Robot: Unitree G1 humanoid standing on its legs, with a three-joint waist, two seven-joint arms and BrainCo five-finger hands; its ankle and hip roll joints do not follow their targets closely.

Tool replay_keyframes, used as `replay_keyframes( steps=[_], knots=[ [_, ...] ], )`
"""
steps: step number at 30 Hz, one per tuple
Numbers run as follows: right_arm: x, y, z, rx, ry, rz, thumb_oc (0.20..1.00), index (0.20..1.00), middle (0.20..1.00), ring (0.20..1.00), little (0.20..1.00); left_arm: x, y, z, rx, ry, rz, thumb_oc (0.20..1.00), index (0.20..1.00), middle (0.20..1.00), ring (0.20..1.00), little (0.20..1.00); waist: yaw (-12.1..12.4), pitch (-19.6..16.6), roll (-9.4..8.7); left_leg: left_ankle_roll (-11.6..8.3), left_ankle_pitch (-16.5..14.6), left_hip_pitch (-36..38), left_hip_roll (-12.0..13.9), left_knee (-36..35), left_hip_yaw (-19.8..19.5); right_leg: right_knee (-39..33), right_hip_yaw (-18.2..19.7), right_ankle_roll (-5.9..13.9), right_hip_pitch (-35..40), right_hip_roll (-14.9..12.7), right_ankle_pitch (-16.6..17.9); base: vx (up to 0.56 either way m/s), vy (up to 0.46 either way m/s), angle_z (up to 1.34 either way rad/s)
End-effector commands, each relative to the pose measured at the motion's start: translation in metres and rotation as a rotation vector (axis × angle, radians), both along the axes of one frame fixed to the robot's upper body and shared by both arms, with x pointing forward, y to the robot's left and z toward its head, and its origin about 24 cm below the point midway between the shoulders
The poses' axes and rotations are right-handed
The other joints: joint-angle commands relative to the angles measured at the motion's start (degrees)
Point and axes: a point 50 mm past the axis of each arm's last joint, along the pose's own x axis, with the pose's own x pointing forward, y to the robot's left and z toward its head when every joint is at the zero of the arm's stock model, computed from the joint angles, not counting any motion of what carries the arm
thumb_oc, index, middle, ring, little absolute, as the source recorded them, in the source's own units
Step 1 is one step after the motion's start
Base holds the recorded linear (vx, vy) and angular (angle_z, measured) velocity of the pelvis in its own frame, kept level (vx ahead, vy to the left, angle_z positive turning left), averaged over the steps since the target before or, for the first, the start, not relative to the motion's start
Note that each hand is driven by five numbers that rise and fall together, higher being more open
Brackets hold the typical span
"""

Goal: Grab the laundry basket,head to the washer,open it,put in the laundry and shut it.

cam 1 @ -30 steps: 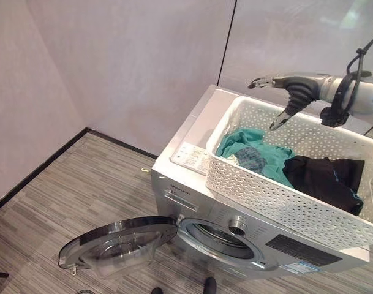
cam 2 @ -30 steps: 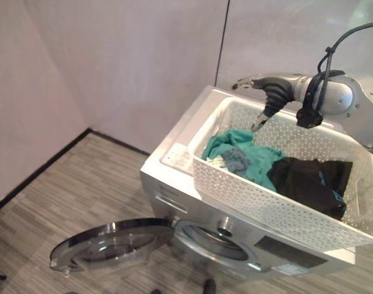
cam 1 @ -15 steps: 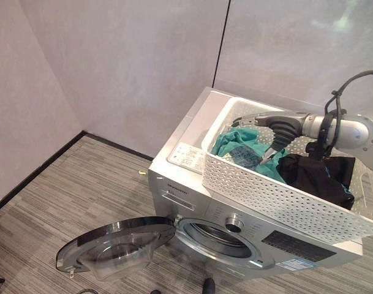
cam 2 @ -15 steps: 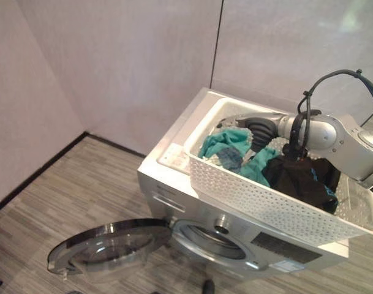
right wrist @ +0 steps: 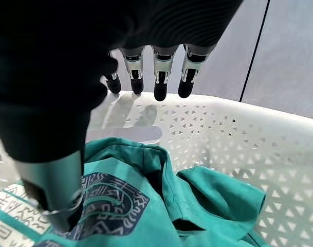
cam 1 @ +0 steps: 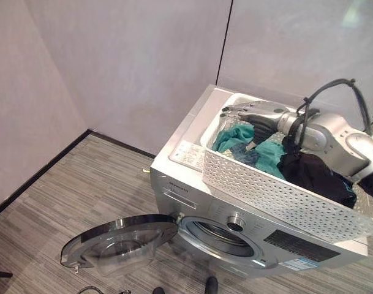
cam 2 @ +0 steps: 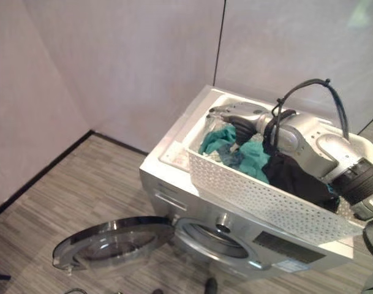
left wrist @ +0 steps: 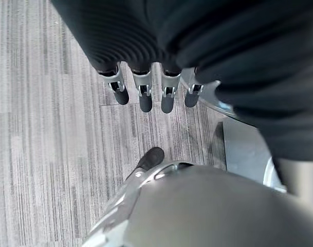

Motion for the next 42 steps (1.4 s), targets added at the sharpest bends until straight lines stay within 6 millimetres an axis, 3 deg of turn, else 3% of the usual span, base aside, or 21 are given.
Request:
replay_keyframes(
  steps=[1,10,17,21,25,28,37,42],
  knots=[
    [0.013,-0.002,0.025,-0.072,-0.061,-0.061,1.000,1.000,1.000,1.000,1.000,0.012,0.010,0.004,0.044,-0.005,-0.006,1.000,1.000,1.000,1.000,1.000,2.45,4.17,-2.96,-2.65,2.81,-2.33,0.25,0.01,-3.38,-0.51,1.59,2.63,4.69,0.06,-0.12,0.00,0.000,0.00],
    [0.015,0.016,0.025,-0.273,0.045,-0.040,1.000,1.000,1.000,1.000,1.000,0.010,0.016,0.005,0.041,0.008,0.033,1.000,1.000,1.000,1.000,1.000,2.70,4.27,-3.76,-2.78,2.84,-2.68,0.16,0.01,-3.40,-0.51,1.80,2.54,4.21,0.11,0.20,0.00,0.000,0.00],
    [0.012,0.038,0.042,-0.390,0.053,-0.001,1.000,1.000,1.000,1.000,1.000,0.007,0.021,0.005,0.048,0.022,0.052,1.000,1.000,1.000,1.000,1.000,2.63,3.70,-4.75,-2.89,2.73,-2.33,0.28,0.01,-3.26,-0.39,2.03,2.42,4.48,0.17,0.08,0.00,0.001,0.00],
    [0.010,0.040,0.054,-0.408,0.013,0.000,1.000,1.000,1.000,1.000,1.000,0.008,0.023,0.006,0.052,0.018,0.071,1.000,1.000,1.000,1.000,1.000,2.40,3.44,-5.20,-2.92,2.62,-2.05,0.33,0.01,-3.27,-0.26,1.96,2.40,4.79,0.25,-0.01,0.00,0.000,0.00],
    [0.005,0.032,0.071,-0.399,-0.057,-0.022,1.000,1.000,1.000,1.000,1.000,0.010,0.022,0.006,0.051,0.014,0.077,1.000,1.000,1.000,1.000,1.000,1.85,3.30,-5.42,-2.88,2.45,-1.68,0.42,0.01,-3.27,-0.06,2.04,2.35,5.18,0.31,-0.19,0.00,0.000,0.00],
    [0.002,0.014,0.083,-0.383,-0.111,-0.073,1.000,1.000,1.000,1.000,1.000,0.008,0.019,0.005,0.042,0.019,0.074,1.000,1.000,1.000,1.000,1.000,1.25,2.75,-5.37,-2.82,2.14,-1.02,0.38,0.01,-3.17,0.22,2.14,2.35,5.62,0.33,-0.44,0.04,-0.002,0.01],
    [-0.004,-0.022,0.098,-0.331,-0.213,-0.174,1.000,1.000,1.000,1.000,1.000,0.007,0.015,0.004,0.030,0.023,0.066,1.000,1.000,1.000,1.000,1.000,0.60,1.96,-3.99,-2.66,1.64,0.03,0.22,0.01,-2.86,0.16,2.36,2.44,6.53,0.14,-0.94,0.02,0.000,-0.04],
    [-0.005,-0.025,0.089,-0.312,-0.188,-0.172,1.000,1.000,1.000,1.000,1.000,0.007,0.014,0.003,0.029,0.021,0.061,1.000,1.000,1.000,1.000,1.000,0.59,1.76,-3.67,-2.62,1.57,0.15,0.19,0.01,-2.89,0.13,2.40,2.41,6.60,0.12,-1.08,0.01,-0.004,-0.03]
  ],
)
